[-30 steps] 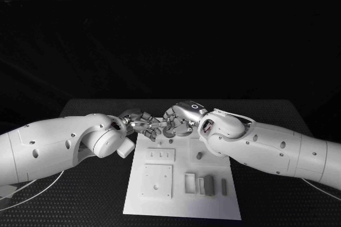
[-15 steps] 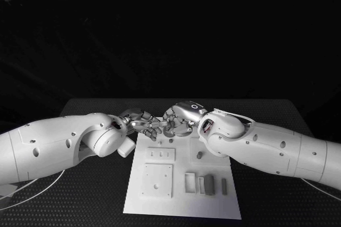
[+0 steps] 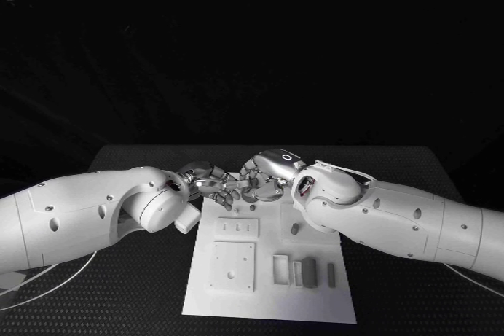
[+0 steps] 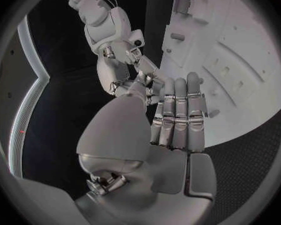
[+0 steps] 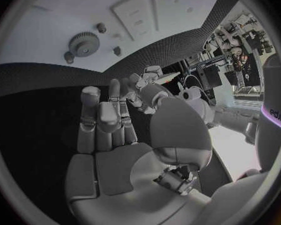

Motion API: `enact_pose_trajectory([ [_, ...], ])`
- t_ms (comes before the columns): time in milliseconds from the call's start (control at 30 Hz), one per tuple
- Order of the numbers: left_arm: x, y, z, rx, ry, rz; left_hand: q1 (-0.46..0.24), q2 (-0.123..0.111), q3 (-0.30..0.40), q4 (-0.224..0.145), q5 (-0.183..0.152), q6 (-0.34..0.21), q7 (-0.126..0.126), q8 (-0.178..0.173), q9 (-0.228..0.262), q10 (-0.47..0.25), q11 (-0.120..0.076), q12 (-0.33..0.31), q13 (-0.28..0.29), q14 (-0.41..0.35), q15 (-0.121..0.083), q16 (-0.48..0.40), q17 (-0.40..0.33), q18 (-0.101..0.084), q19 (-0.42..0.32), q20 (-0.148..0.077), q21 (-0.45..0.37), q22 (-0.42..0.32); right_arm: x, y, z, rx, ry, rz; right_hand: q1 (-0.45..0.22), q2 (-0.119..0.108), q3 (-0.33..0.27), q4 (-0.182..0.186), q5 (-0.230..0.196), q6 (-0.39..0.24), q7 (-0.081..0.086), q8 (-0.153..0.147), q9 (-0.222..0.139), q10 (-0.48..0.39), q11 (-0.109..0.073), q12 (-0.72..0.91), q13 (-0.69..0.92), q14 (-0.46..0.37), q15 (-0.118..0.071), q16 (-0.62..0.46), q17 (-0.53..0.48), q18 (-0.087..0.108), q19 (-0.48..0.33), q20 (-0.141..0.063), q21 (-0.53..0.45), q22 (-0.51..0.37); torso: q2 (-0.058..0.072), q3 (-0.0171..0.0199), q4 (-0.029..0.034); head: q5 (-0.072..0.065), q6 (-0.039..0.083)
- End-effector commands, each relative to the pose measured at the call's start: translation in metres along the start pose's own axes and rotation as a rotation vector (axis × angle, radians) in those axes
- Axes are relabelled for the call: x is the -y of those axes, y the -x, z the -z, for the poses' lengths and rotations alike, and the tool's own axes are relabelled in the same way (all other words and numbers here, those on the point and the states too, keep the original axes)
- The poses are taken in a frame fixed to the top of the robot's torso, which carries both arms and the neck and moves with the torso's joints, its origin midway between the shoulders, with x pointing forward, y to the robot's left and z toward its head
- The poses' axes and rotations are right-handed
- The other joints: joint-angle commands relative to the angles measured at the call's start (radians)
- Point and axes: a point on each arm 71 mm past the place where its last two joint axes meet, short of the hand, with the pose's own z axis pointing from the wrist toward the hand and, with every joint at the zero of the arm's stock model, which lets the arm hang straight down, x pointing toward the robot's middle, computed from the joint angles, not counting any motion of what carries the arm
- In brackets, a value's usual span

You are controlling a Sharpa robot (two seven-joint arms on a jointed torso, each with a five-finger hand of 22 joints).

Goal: Assemble the parts on the task board

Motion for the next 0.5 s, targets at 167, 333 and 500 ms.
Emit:
enact_pose_trajectory([
  [167, 0.0006, -0.0007, -0.0007, -0.001, 0.004, 0.017, -0.003, 0.008, -0.005, 0.0, -0.001, 0.006, -0.001, 0.004, -0.001, 0.0, -0.004, 0.005, 0.002, 0.002, -0.003, 0.006, 0.0, 0.014, -0.001, -0.007, 0.004, 0.002, -0.0043, -0.0005, -0.0015, 0.001, 0.007, -0.002, -0.002, 0.008, -0.002, -0.005, 0.001, -0.014, 0.023, -0.002, -0.001, 0.036, 0.008, -0.008, -0.003, -0.002, 0.003, -0.006, -0.001, 0.03, -0.003, 0.003, -0.006, 0.019, 0.0, -0.0001, -0.0006, -0.002, 0.0],
  [333, 0.0013, -0.001, -0.0003, -0.005, -0.008, 0.033, -0.002, 0.008, -0.005, -0.001, -0.001, 0.005, -0.001, 0.003, -0.002, -0.001, -0.004, 0.005, 0.003, 0.001, -0.003, 0.006, 0.001, 0.015, -0.001, -0.007, 0.004, 0.003, -0.0067, -0.0014, -0.0023, -0.005, 0.013, -0.004, -0.003, 0.008, -0.003, -0.005, 0.001, -0.014, 0.023, -0.001, -0.001, 0.038, 0.008, -0.01, -0.004, -0.002, 0.003, -0.006, -0.001, 0.03, -0.003, 0.003, -0.006, 0.018, 0.0, -0.0001, -0.0003, -0.001, 0.0],
  [500, 0.0014, -0.0016, -0.0003, -0.011, -0.008, 0.044, 0.001, 0.009, -0.004, -0.001, -0.001, 0.005, -0.001, 0.003, -0.002, -0.001, -0.004, 0.005, 0.005, 0.001, -0.004, 0.006, 0.001, 0.015, -0.001, -0.008, 0.004, 0.004, -0.0077, -0.0015, -0.0025, -0.005, 0.016, -0.005, -0.003, 0.008, -0.003, -0.005, 0.001, -0.013, 0.023, -0.001, -0.002, 0.038, 0.008, -0.012, -0.005, -0.003, 0.003, -0.006, -0.001, 0.03, -0.004, 0.003, -0.006, 0.018, -0.001, -0.001, 0.0002, -0.001, -0.002],
])
